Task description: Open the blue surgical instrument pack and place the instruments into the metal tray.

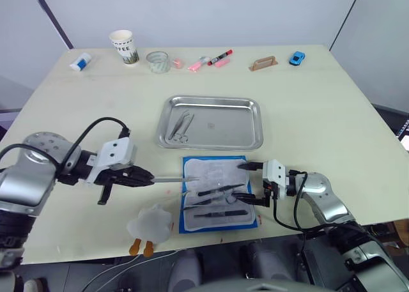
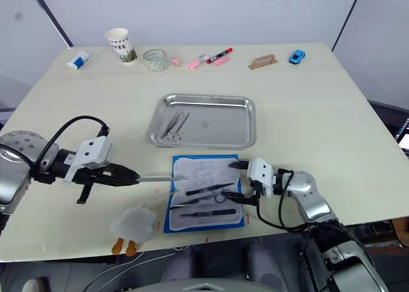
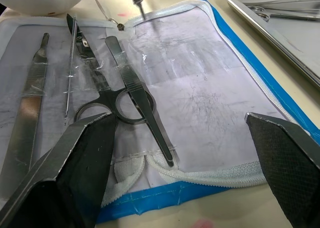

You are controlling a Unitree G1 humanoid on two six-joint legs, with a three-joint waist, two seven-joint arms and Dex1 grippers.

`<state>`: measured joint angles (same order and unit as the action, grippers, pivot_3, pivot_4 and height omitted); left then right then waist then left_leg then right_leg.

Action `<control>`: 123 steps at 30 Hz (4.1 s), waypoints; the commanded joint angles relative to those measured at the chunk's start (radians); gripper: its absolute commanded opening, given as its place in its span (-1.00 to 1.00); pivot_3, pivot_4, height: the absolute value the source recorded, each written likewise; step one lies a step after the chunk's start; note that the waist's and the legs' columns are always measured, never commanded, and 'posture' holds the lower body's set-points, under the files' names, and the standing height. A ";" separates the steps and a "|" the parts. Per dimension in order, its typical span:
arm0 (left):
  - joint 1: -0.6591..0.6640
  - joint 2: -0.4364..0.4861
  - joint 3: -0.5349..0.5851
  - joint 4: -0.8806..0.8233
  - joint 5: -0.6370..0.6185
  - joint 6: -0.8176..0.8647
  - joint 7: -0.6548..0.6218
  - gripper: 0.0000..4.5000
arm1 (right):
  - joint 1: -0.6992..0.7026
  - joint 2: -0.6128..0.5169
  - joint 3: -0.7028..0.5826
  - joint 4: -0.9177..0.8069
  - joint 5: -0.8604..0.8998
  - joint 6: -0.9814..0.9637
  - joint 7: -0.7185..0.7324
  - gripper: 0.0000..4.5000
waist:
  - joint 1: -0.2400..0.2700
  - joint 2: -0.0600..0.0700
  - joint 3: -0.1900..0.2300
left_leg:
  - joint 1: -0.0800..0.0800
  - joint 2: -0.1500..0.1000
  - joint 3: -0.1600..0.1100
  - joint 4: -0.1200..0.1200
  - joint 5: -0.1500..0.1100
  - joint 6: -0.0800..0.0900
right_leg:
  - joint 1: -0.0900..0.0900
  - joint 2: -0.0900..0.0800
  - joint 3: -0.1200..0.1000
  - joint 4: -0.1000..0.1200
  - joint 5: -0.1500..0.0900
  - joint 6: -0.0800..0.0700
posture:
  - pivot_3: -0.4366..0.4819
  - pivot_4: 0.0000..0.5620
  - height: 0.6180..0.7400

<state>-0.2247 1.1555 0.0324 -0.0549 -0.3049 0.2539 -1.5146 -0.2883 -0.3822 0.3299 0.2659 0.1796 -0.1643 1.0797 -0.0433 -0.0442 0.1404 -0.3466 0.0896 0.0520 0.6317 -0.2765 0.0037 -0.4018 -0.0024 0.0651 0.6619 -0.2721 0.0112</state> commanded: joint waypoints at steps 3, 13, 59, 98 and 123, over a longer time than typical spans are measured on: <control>-0.036 -0.073 0.083 -0.023 -0.091 0.048 0.095 -0.99 | 0.041 -0.015 0.060 0.154 -0.111 0.042 -0.021 1.00 | 0.000 0.000 0.000 | 0.000 0.000 0.005 0.000 0.000 0.000 | 0.000 0.000 0.000 0.000 0.000 0.000 | -0.05 -0.47 0.96; -0.172 -0.348 0.105 -0.215 -0.193 0.452 0.577 -0.99 | 0.041 -0.016 0.060 0.158 -0.111 0.038 -0.021 1.00 | 0.000 -0.005 -0.003 | 0.000 0.000 0.007 0.000 0.000 0.000 | 0.001 0.004 0.000 0.001 0.001 0.001 | -0.05 -0.47 0.96; -0.335 -0.924 0.004 -0.071 0.121 0.824 1.426 -0.55 | 0.051 -0.002 0.062 0.148 -0.115 0.042 -0.051 1.00 | -0.002 -0.011 -0.008 | 0.002 -0.001 -0.003 0.001 0.000 -0.001 | 0.007 0.003 -0.003 0.001 0.006 0.001 | -0.05 -0.47 0.96; -0.081 -0.330 -0.067 -0.094 -0.107 0.140 0.218 0.95 | 0.053 -0.001 0.061 0.156 -0.116 0.039 -0.054 1.00 | -0.015 -0.004 -0.004 | 0.001 0.000 -0.002 0.000 0.000 -0.001 | 0.006 0.001 -0.006 -0.001 0.003 -0.004 | -0.05 -0.47 0.96; -0.015 -0.400 -0.226 0.047 0.137 -0.209 0.269 0.95 | 0.052 -0.016 0.065 0.144 -0.112 0.054 -0.033 1.00 | -0.011 -0.004 -0.004 | 0.001 0.000 -0.002 0.000 0.000 0.000 | 0.006 0.000 -0.005 -0.001 0.002 -0.005 | -0.05 -0.47 0.96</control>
<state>-0.2335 0.7559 -0.1912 -0.0257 -0.1900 0.0687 -1.2546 -0.2921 -0.3669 0.3355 0.2860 0.1769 -0.1788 1.0619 -0.0540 -0.0482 0.1365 -0.3458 0.0900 0.0504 0.6314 -0.2766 0.0034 -0.3961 -0.0024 0.0603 0.6612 -0.2703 0.0061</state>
